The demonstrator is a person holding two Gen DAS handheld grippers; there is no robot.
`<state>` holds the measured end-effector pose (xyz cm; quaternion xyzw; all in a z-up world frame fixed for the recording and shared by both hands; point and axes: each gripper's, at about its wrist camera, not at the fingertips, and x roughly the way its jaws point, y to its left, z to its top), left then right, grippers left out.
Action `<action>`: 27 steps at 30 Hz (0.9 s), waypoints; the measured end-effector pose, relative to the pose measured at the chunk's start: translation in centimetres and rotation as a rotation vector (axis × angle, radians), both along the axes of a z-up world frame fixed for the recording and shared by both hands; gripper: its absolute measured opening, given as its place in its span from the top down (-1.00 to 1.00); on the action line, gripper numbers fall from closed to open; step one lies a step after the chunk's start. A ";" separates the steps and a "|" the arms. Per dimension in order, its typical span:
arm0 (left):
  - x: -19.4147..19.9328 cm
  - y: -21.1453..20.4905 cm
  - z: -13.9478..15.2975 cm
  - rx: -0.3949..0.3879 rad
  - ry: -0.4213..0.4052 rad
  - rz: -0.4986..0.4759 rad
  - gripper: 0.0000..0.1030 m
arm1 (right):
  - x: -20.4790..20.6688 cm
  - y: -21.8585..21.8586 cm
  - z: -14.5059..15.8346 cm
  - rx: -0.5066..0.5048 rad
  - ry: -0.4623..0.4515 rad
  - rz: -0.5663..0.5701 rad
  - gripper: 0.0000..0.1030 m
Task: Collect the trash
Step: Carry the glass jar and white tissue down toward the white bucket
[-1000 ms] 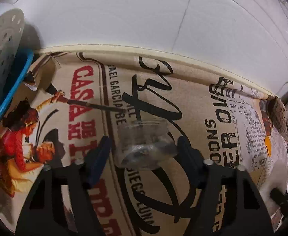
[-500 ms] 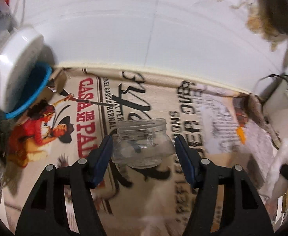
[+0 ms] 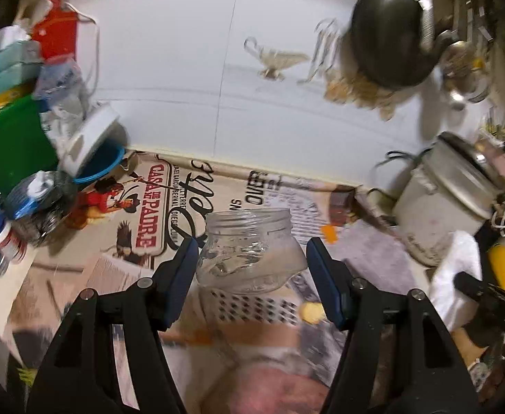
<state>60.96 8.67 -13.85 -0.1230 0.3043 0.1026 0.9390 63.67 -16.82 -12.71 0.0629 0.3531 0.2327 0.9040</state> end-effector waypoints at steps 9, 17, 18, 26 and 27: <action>-8.8 -4.6 2.8 -0.001 -0.019 -0.033 -0.24 | -6.6 -2.3 2.0 0.023 -0.044 0.050 0.80; -15.7 -5.5 0.7 0.014 0.027 -0.119 -0.24 | -14.1 -2.1 1.1 0.024 -0.028 0.016 0.80; -16.9 -5.4 0.3 0.006 0.035 -0.133 -0.24 | -15.3 -1.8 0.9 0.018 -0.028 0.008 0.80; -26.6 -4.1 -1.1 0.015 0.070 -0.198 -0.24 | -25.3 0.3 -0.6 -0.014 -0.007 -0.033 0.80; -27.6 -3.8 -1.2 0.018 0.075 -0.198 -0.24 | -26.2 0.4 -0.7 -0.015 -0.006 -0.036 0.80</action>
